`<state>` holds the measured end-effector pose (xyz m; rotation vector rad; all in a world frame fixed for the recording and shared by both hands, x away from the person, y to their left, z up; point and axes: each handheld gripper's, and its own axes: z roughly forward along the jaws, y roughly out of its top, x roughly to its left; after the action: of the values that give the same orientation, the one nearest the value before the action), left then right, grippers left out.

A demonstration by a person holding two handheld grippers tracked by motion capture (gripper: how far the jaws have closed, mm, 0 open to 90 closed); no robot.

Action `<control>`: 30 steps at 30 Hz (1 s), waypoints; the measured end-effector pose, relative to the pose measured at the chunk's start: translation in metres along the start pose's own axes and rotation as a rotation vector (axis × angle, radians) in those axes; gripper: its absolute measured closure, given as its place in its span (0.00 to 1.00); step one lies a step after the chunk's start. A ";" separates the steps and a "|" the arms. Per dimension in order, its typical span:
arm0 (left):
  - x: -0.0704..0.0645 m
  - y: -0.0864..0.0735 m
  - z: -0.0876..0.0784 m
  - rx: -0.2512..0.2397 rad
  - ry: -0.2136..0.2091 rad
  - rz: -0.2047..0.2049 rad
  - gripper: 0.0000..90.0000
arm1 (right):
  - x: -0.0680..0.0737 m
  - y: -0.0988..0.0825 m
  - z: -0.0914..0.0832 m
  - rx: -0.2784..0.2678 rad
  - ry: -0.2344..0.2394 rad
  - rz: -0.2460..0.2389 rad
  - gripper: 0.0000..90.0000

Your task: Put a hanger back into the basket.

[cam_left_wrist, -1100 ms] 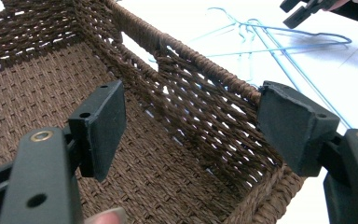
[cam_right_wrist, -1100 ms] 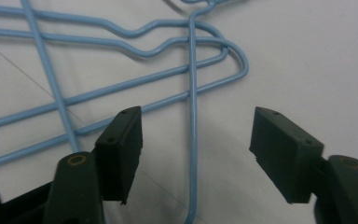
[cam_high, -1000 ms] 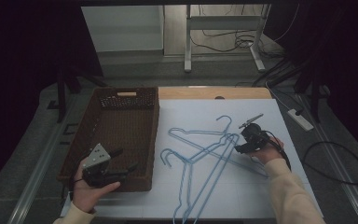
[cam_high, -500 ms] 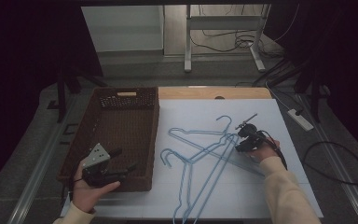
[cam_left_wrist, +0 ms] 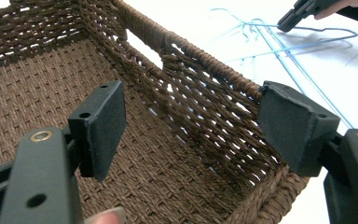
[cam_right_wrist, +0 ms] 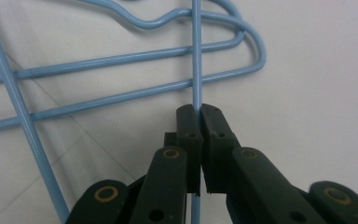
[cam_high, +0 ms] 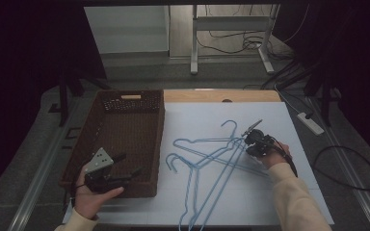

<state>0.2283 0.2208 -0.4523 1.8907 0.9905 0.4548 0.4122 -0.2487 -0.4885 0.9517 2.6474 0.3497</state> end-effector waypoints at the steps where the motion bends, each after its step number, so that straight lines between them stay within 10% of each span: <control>1: 0.000 0.000 0.000 0.000 0.000 0.000 0.28 | 0.000 0.000 -0.002 -0.007 -0.011 -0.010 0.97; 11: 0.000 0.000 -0.001 0.000 0.003 -0.001 0.28 | 0.004 -0.008 -0.027 -0.132 -0.054 -0.067 0.98; 30: -0.001 0.002 -0.001 -0.005 0.009 0.003 0.28 | 0.003 -0.047 -0.065 -0.414 0.022 -0.087 0.98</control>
<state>0.2276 0.2198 -0.4501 1.8873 0.9910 0.4674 0.3599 -0.2900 -0.4446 0.6989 2.4801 0.8487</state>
